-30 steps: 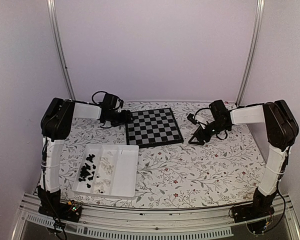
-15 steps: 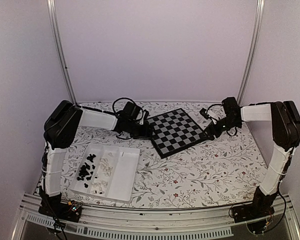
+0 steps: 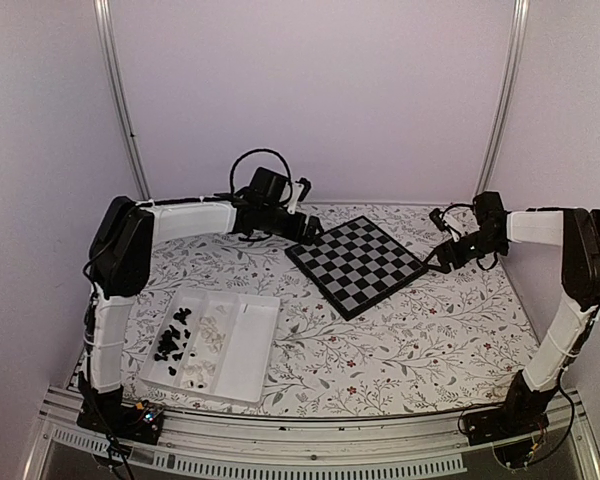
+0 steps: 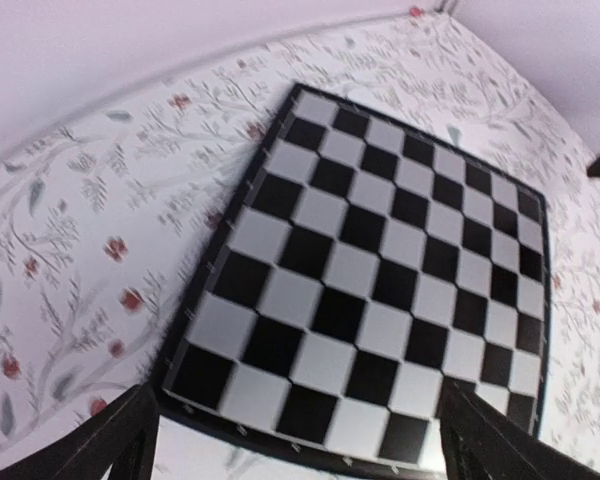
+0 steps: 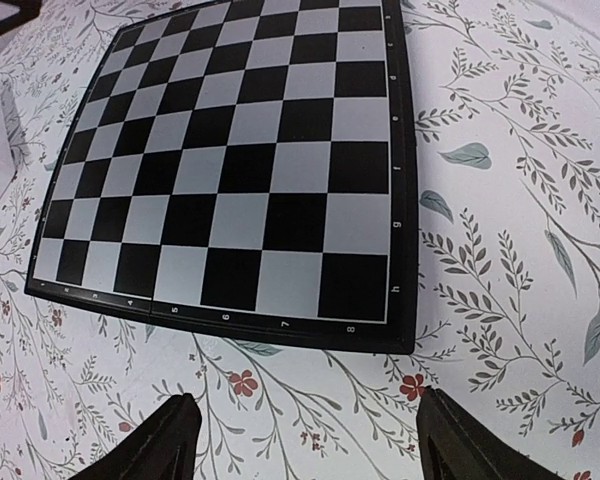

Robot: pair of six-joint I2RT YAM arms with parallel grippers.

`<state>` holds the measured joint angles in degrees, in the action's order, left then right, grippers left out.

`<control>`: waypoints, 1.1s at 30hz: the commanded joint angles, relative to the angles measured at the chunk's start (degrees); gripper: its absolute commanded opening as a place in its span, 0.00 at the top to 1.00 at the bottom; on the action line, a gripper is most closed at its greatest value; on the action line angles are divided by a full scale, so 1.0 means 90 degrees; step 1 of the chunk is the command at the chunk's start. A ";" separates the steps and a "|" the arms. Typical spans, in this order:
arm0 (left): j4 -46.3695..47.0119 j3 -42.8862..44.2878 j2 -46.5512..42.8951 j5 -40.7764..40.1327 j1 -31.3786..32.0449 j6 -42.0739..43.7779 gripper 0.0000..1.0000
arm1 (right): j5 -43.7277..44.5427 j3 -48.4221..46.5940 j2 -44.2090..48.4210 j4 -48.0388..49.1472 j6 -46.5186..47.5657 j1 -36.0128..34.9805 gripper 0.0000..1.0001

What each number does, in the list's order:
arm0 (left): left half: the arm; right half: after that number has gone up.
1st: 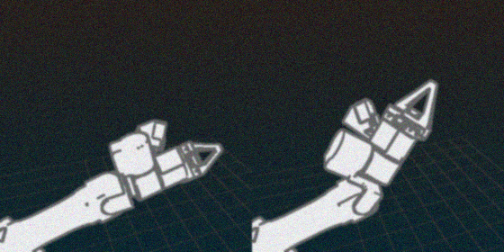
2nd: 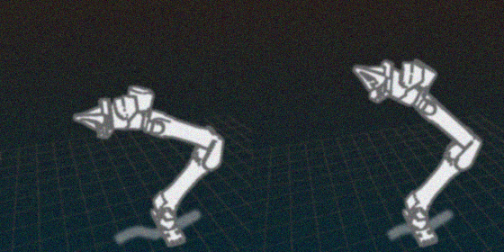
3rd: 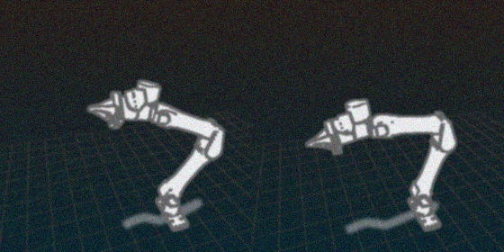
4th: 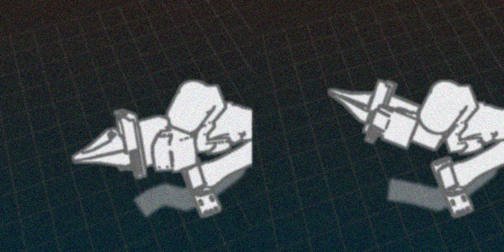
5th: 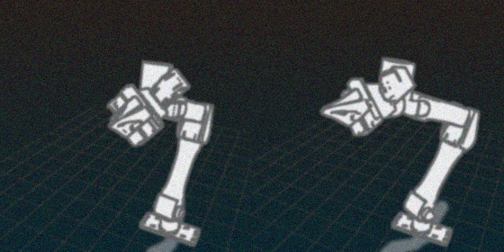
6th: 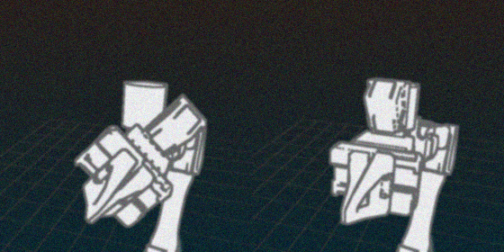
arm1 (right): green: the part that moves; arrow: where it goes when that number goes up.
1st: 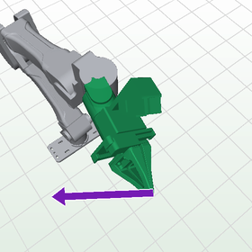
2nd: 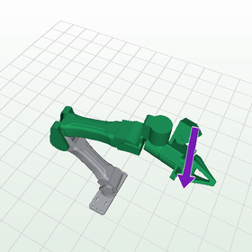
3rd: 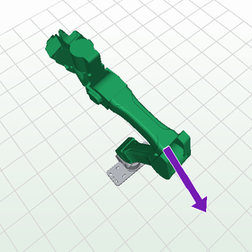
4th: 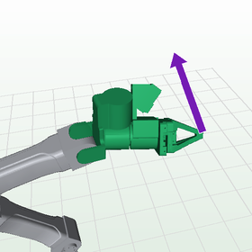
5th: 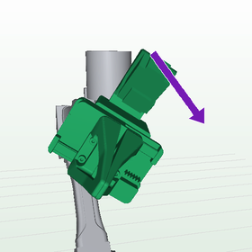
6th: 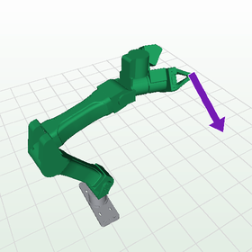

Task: Set up the chess pieces on the board
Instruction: Move the chessboard to the center of the board.

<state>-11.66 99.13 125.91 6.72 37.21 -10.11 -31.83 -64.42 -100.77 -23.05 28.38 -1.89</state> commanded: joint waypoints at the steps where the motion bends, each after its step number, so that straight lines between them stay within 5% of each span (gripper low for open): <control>1: -0.0384 0.0965 0.0874 -0.0415 -0.0271 0.0632 0.01 | -0.0084 0.0072 0.0058 -0.0037 -0.0610 -0.0008 0.21; 8: -0.0837 0.2212 0.1839 0.0718 -0.0628 0.0590 0.01 | -0.0315 0.0132 -0.0060 -0.0076 -0.0688 -0.0011 0.17; 22: -0.1446 0.2637 0.2323 0.2598 -0.0699 0.0868 0.03 | -0.0430 0.0042 -0.0570 -0.0111 -0.0788 -0.0008 0.18; 33: -0.1267 0.1688 0.1647 0.1973 -0.0409 0.1063 0.05 | -0.0167 -0.0020 -0.0779 -0.0120 -0.0822 -0.0009 0.17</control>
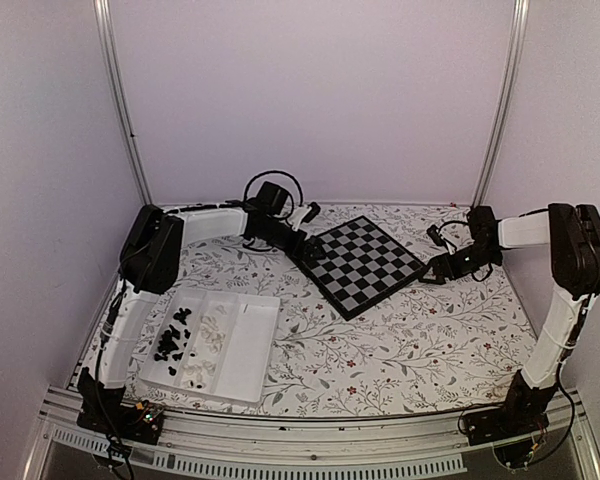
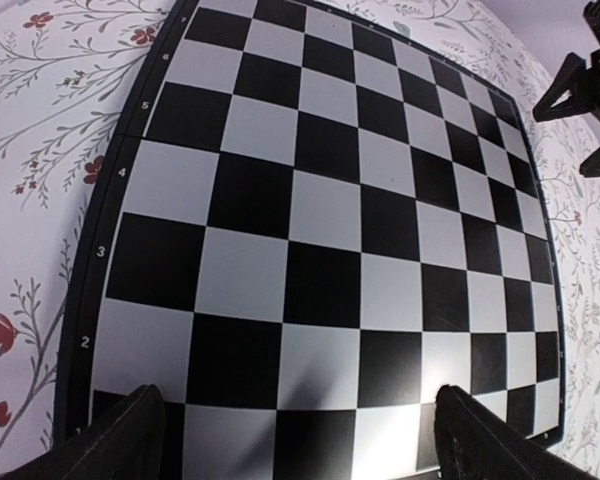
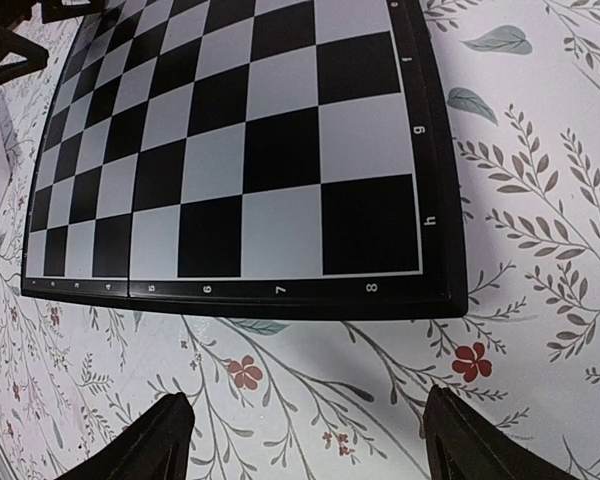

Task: Set up the chess pieces on the board
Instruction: Move the chessboard to the center of the board.

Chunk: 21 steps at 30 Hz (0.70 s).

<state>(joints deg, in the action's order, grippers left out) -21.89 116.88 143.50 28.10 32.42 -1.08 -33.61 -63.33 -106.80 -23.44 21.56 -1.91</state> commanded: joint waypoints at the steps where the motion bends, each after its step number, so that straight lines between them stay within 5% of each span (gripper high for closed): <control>1: -0.0037 -0.0275 -0.0322 -0.0613 0.0084 0.0002 0.04 | 0.0024 -0.0141 -0.0119 -0.0080 -0.0049 -0.0003 0.17; 7: 0.0241 0.0221 0.0094 -0.1341 -0.0252 -0.0603 0.01 | 0.0040 -0.0141 -0.0155 -0.0094 -0.0032 -0.0004 0.17; 21: -0.0710 0.0750 0.0607 0.0035 -0.0103 0.0109 0.01 | -0.0033 -0.0264 -0.0268 -0.0100 -0.0013 -0.0005 0.16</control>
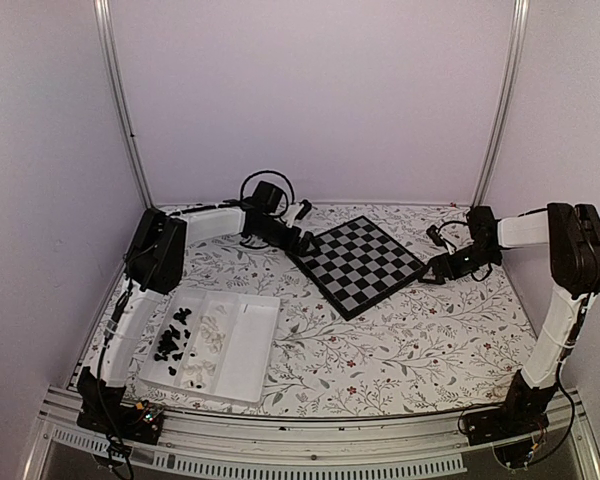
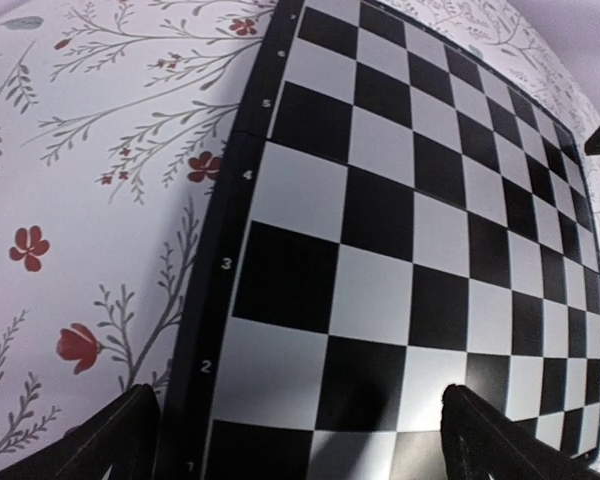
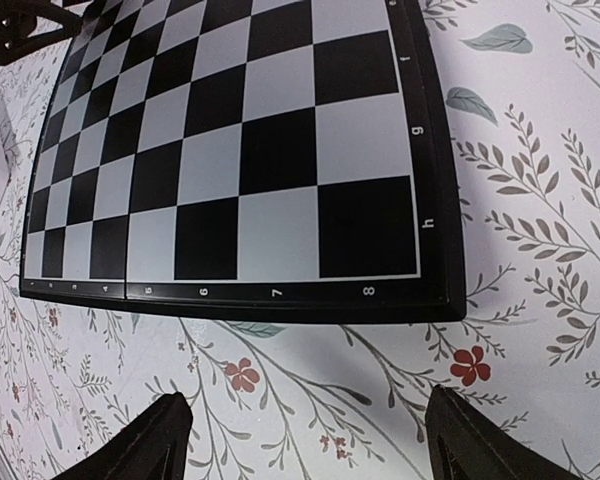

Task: Set up the chess pieces on the board
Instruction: Move the chessboard to the center of the board.

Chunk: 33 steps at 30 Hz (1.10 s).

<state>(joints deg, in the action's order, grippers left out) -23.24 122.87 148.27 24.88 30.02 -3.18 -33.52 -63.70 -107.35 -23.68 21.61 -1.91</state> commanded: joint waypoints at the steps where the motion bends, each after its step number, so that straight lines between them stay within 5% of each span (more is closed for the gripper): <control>1: -0.0580 0.0024 0.0050 0.0501 0.0166 0.0343 0.01 | -0.0050 -0.0238 -0.0234 -0.0090 -0.0018 -0.0003 0.16; 9: -0.0836 -0.0995 -0.0573 0.1019 0.0611 0.0513 0.08 | -0.0154 -0.0266 -0.0316 -0.0124 0.0086 0.0001 0.15; 33: -0.0083 -0.4148 -0.2794 0.0626 0.2226 -0.0125 0.15 | -0.0927 0.0070 0.0195 -0.1484 0.0707 -0.0380 0.21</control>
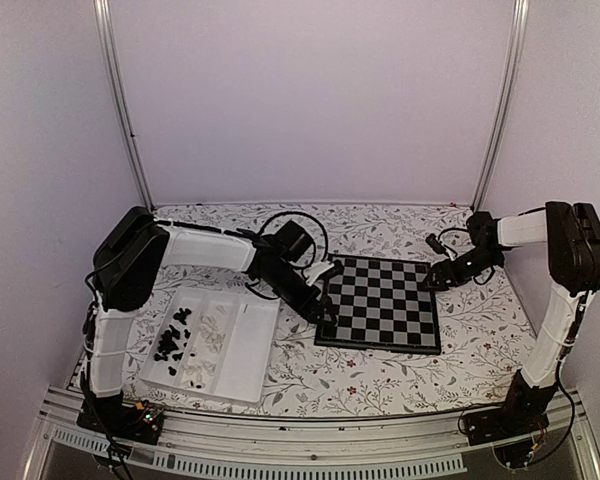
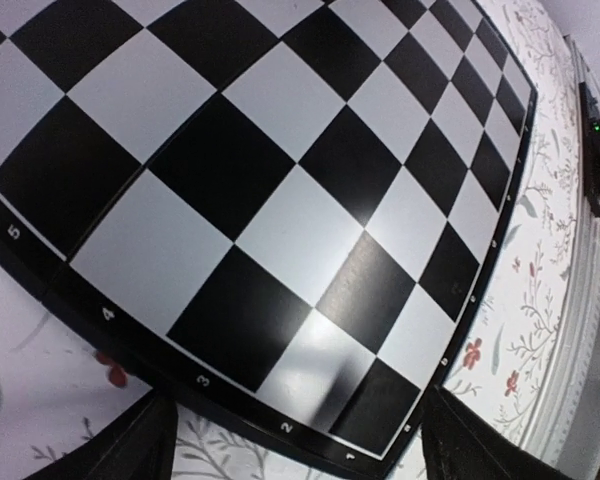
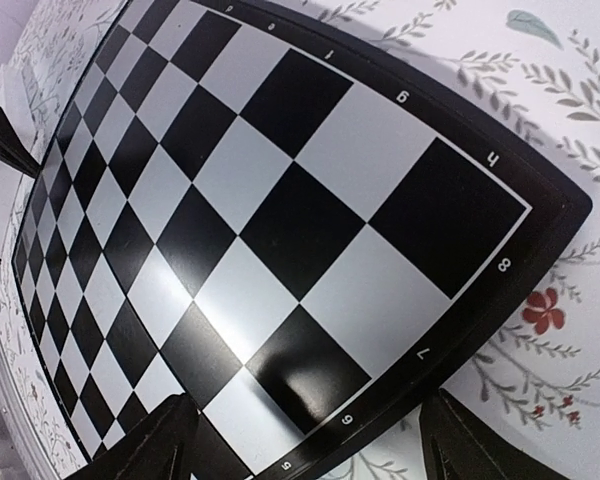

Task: Set up the chess pieces on the board
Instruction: Move the chessboard to the center of the board, then pick up the chess piece from the storage box.

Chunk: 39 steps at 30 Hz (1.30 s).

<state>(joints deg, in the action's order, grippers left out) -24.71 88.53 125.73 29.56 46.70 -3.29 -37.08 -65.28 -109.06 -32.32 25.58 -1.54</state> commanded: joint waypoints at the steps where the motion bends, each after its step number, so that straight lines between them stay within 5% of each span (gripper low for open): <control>1: 0.0070 -0.0409 -0.0344 0.0057 0.0418 -0.0120 0.15 | -0.0473 0.0310 0.0442 -0.0507 0.0285 -0.0496 0.21; 8: -0.0487 -0.0547 -0.0897 -0.0826 0.0456 -0.0156 0.17 | -0.0200 0.0135 0.0614 -0.0520 0.0282 -0.0505 0.19; 19: -0.1580 -0.0878 -0.3469 -0.2899 0.0456 -0.0592 0.16 | -0.0298 0.0174 0.1580 0.0060 0.0456 0.0066 0.17; 23: -0.1922 -0.1558 -0.4284 -0.4078 0.0447 -0.1351 0.25 | -0.0480 0.0706 0.2046 0.0637 0.0423 0.0065 0.19; 28: -0.2394 -0.2509 -0.4903 -0.4385 0.0355 -0.2007 0.49 | -0.0780 0.0864 0.2106 0.0738 0.0557 0.0063 0.25; 39: -0.2624 -0.3620 -0.5236 -0.4581 -0.0254 -0.2995 0.60 | -0.1185 0.0780 0.1807 0.0576 0.0699 0.0053 0.40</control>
<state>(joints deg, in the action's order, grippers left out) -47.46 57.25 80.20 -10.46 46.24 -26.76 -45.39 -58.08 -91.33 -27.27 31.03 -0.80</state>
